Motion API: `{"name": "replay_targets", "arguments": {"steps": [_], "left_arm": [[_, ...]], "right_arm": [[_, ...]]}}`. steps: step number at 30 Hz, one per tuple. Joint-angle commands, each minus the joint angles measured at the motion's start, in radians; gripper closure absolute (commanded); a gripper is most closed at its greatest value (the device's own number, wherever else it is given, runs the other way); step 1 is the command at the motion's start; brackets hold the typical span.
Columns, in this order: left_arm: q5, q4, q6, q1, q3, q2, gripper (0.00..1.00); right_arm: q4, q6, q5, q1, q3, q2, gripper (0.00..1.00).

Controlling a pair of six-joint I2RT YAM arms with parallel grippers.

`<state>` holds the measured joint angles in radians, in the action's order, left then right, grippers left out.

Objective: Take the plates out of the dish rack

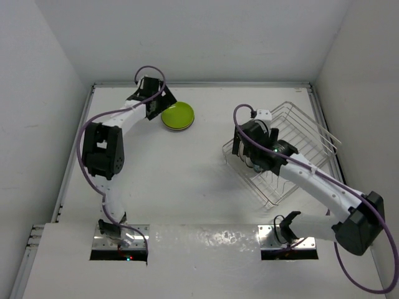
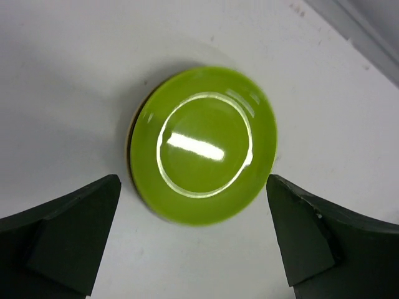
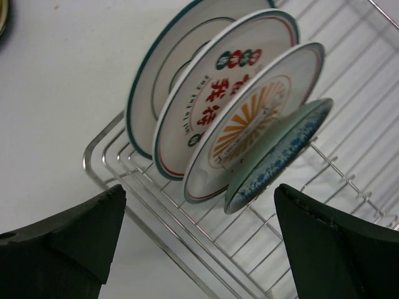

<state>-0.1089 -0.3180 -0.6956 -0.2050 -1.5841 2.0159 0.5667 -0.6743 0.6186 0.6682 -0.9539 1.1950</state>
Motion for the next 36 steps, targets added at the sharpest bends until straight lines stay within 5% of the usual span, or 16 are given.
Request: {"name": "replay_targets", "arguments": {"steps": [1,8,12,16,24,36], "left_arm": [[-0.087,-0.145,0.005,-0.016,0.077,-0.165,0.0],[-0.064,-0.115,0.117,-0.086,0.364,-0.668,0.0],[-0.026,-0.187,0.195,-0.117,0.443,-0.828,0.0],[-0.018,-0.253,0.29,-0.12,0.489,-0.948,0.0],[-0.04,-0.254,0.369,-0.12,0.648,-1.0,0.0],[-0.011,-0.228,0.389,-0.117,0.704,-1.019,0.0]], "right_arm": [[0.133,-0.238,0.186,-0.002,-0.111,0.04,0.01],[0.075,-0.487,0.339,-0.027,0.007,-0.011,0.16],[-0.095,-0.461,0.348,-0.054,0.121,-0.074,0.34],[-0.142,-0.486,0.363,-0.073,0.171,-0.101,0.42],[-0.275,-0.447,0.3,-0.119,0.193,-0.031,0.48],[-0.088,-0.679,0.309,-0.122,0.155,0.087,0.63]]}}
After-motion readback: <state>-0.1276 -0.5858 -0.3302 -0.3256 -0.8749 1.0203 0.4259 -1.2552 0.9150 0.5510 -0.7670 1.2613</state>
